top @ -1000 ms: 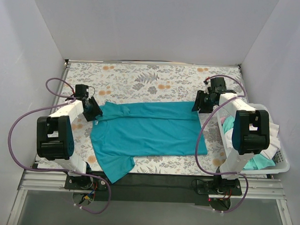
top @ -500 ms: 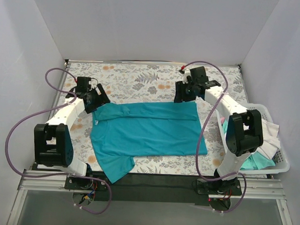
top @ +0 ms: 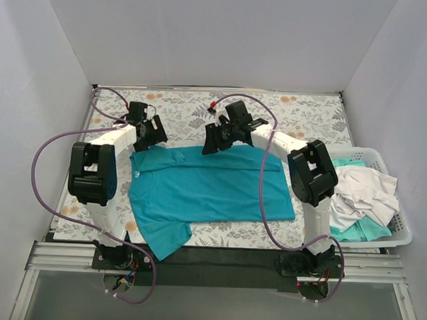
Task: Fold and stack the t-shirts
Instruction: Fold the tshirt
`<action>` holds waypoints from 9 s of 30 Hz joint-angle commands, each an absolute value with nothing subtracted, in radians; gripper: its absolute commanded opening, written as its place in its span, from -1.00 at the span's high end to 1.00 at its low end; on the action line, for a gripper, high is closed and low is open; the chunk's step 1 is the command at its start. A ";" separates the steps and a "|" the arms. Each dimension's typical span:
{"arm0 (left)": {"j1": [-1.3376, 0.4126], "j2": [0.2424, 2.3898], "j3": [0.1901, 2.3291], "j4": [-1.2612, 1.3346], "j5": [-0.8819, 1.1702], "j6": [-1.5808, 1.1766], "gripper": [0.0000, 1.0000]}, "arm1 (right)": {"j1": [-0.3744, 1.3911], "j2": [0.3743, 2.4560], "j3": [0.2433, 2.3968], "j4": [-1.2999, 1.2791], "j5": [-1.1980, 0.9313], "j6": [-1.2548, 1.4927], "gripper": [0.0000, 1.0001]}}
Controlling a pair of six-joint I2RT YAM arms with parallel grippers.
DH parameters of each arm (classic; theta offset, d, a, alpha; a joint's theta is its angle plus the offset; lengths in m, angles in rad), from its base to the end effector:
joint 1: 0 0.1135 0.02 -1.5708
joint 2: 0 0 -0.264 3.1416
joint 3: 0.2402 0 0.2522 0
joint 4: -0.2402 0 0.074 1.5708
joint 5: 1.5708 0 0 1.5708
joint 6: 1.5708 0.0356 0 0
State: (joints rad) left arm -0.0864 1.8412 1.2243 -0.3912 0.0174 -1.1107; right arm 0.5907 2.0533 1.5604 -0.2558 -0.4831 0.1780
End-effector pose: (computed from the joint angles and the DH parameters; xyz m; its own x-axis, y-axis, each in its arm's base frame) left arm 0.3820 -0.0337 0.1824 -0.4598 -0.8594 -0.2237 -0.7126 0.5074 -0.4845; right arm 0.3762 0.2721 0.2125 -0.6938 -0.2764 -0.6650 -0.6635 0.6045 0.4409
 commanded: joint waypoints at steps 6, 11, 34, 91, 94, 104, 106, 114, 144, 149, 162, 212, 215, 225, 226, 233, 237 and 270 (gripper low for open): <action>-0.084 1.882 1.292 -0.336 -0.002 -1.098 -0.43 | 0.646 2.169 1.652 -0.063 -0.595 0.307 0.07; -0.084 1.896 1.296 -0.333 -0.011 -1.092 -0.28 | 0.669 2.235 1.695 -0.012 -0.615 0.350 0.07; -0.086 1.832 1.213 -0.333 0.045 -1.085 1.00 | 0.675 2.160 1.611 -0.009 -0.592 0.308 0.07; -0.112 1.207 0.724 -0.821 0.135 -1.336 0.62 | 0.738 1.997 1.483 -0.132 -0.522 0.158 0.07; -0.112 1.200 0.744 -0.830 0.111 -1.331 0.35 | 0.759 2.023 1.532 -0.143 -0.519 0.158 0.07; -0.112 1.177 0.779 -0.753 0.045 -1.374 -0.11 | 0.842 2.160 1.681 -0.183 -0.512 0.149 0.08; -0.112 1.178 0.775 -0.729 0.028 -1.381 -0.08 | 0.848 2.177 1.684 -0.193 -0.512 0.146 0.10; -0.112 1.206 0.773 -0.677 0.002 -1.384 -0.03 | 0.853 2.157 1.567 -0.305 -0.471 0.084 0.35; -0.098 1.706 0.971 -0.436 -0.101 -1.368 0.12 | 0.299 1.782 1.169 -0.348 -0.048 0.224 0.31; -0.077 1.736 0.965 -0.439 -0.110 -1.368 0.14 | 0.256 1.760 1.065 -0.345 -0.005 0.255 0.31; -0.014 1.735 0.954 -0.449 -0.107 -1.333 0.13 | 0.179 1.698 0.996 -0.348 0.104 0.272 0.30; -0.072 2.043 1.528 -0.455 -0.106 -1.238 -0.50 | 0.216 2.151 1.692 -0.360 -0.035 0.192 -0.08; -0.072 1.919 1.491 -0.480 -0.123 -1.247 -0.62 | 0.219 2.059 1.640 -0.367 -0.046 0.193 -0.20; -0.075 1.392 1.020 -0.644 -0.121 -1.383 -0.46 | 0.248 1.628 1.226 -0.411 -0.101 0.248 -0.22; -0.077 1.343 0.958 -0.655 -0.123 -1.396 -0.42 | 0.253 1.600 1.195 -0.411 -0.104 0.252 -0.22; -0.083 1.305 0.801 -0.673 -0.071 -1.433 -0.20 | 0.262 1.430 0.980 -0.410 -0.150 0.262 -0.11; -0.084 1.347 0.770 -0.667 -0.067 -1.430 -0.11 | 0.264 1.402 0.902 -0.405 -0.172 0.262 -0.06; -0.084 1.425 0.802 -0.761 -0.147 -1.419 1.00 | 0.210 1.457 0.808 -0.353 -0.069 0.293 0.11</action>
State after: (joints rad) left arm -0.0826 1.4372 0.7670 -0.7185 -0.1238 -1.4204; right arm 0.2173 1.5188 0.8021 -0.3065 -0.1104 0.3073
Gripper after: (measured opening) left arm 0.015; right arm 0.436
